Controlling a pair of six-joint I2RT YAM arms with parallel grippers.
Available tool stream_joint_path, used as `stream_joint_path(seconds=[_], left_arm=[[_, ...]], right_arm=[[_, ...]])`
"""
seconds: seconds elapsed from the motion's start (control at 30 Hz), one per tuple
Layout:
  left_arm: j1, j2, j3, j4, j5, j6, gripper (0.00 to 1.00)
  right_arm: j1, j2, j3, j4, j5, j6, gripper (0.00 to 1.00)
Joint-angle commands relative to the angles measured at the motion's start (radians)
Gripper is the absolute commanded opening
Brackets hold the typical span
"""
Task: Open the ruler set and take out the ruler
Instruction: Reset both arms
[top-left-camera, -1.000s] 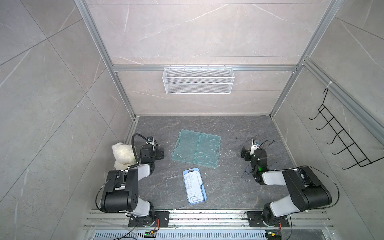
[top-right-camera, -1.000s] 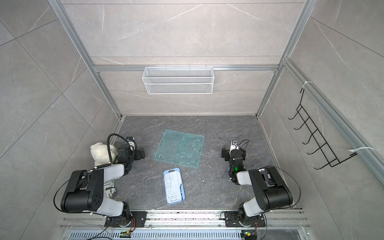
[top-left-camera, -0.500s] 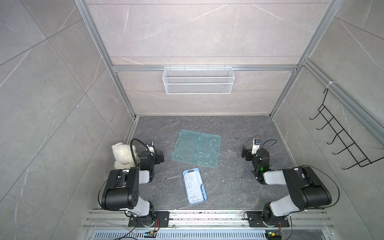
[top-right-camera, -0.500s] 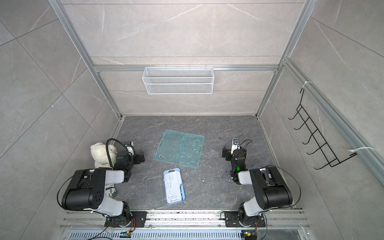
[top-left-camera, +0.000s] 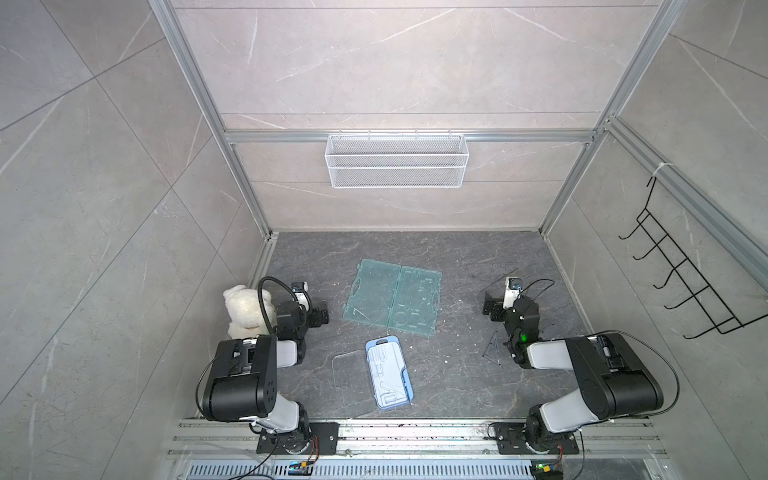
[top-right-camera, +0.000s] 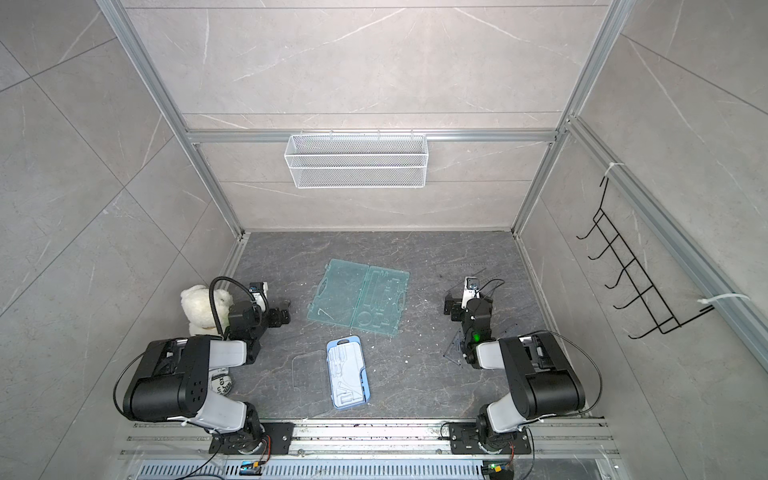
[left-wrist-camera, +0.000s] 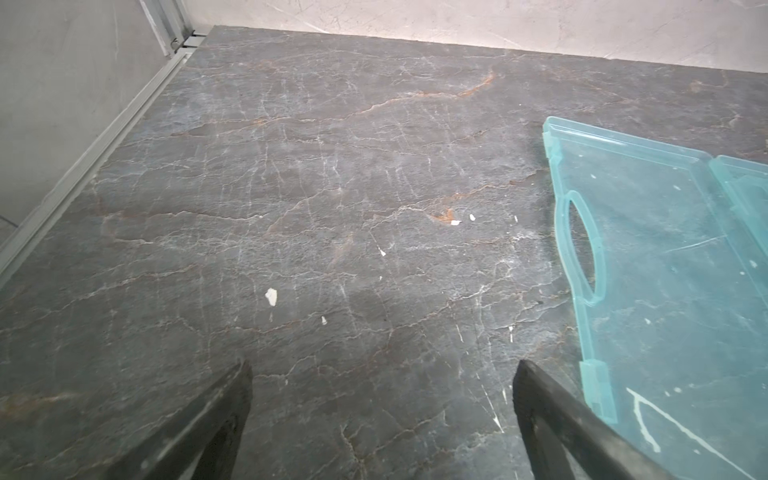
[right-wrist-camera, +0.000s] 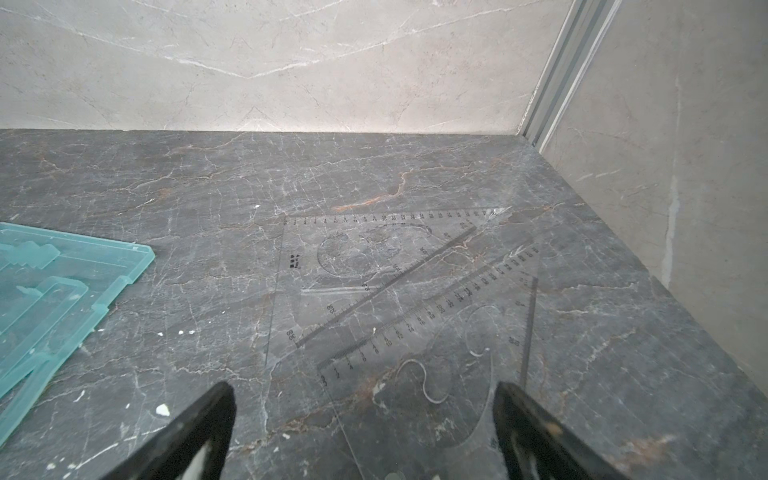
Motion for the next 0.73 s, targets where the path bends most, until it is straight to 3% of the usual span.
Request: stream_joint_path(seconds=[0.0,0.37,0.47,0.7], left_arm=[[0.007,-0.015,0.003,0.055,0.044,0.03,0.99],[0.009,-0.013,0.001,0.065,0.042,0.029,0.99],[0.008,-0.013,0.001,0.064,0.042,0.029,0.99],[0.009,-0.013,0.002,0.064,0.042,0.029,0.99]], right_arm=[[-0.003,0.002,-0.002,0.023,-0.01,0.009,0.99],[-0.001,0.003,0.0,0.018,-0.011,0.006,0.99],[-0.019,0.002,0.028,-0.045,-0.172,-0.026,0.99],[-0.021,0.003,0.022,-0.027,-0.174,-0.028,0.99]])
